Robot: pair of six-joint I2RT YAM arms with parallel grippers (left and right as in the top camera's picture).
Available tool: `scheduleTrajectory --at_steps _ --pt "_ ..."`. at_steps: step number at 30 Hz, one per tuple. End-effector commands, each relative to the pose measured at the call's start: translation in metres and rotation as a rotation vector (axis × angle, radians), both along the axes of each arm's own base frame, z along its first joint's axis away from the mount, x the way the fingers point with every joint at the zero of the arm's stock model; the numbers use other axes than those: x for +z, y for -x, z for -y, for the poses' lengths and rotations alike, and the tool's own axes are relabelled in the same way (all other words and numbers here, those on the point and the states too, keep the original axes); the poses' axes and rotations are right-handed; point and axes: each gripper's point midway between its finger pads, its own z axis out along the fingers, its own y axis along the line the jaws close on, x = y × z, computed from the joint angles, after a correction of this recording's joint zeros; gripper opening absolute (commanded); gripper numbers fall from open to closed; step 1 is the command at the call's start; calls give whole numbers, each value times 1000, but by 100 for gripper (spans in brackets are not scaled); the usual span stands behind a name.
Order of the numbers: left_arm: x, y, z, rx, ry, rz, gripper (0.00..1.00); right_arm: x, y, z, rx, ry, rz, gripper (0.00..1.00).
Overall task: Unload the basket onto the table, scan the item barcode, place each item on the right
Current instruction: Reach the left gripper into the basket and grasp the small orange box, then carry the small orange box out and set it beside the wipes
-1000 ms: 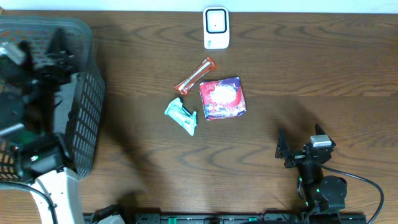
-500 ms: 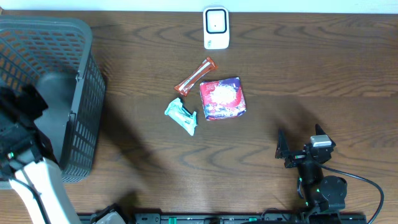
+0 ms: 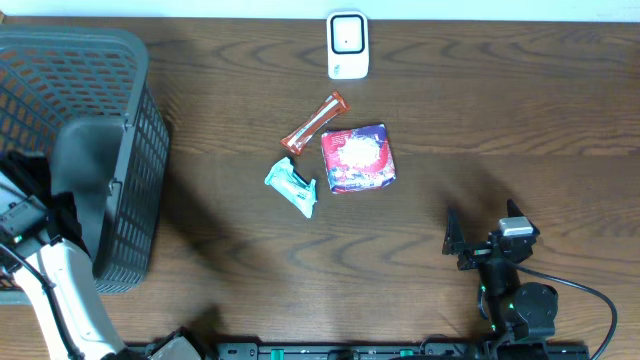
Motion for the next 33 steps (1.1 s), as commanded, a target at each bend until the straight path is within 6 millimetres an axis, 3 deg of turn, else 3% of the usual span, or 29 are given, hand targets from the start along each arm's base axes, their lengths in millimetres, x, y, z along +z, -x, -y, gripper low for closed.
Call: scheduleTrajectory --at_steps 1,5,14,21,25,27,31,33 --pt "-40 2 9 -41 63 -37 92 0 0 1 -7 -10 1 99" --pt "-55 0 6 -38 53 -26 87 0 0 1 -7 -10 1 99" --pt "-89 0 -14 5 84 -57 87 0 0 1 -7 -10 1 99" --pt "-119 -2 -15 13 172 -44 84 0 0 1 -7 -10 1 99" --pt "-124 3 -22 66 196 -5 80 0 0 1 -7 -10 1 99" --pt "-122 6 -27 97 195 19 69 0 0 1 -7 -10 1 99" --pt "-121 9 -29 134 202 46 32 0 0 1 -7 -10 1 99" --pt "-116 7 -29 143 198 67 25 0 0 1 -7 -10 1 99"
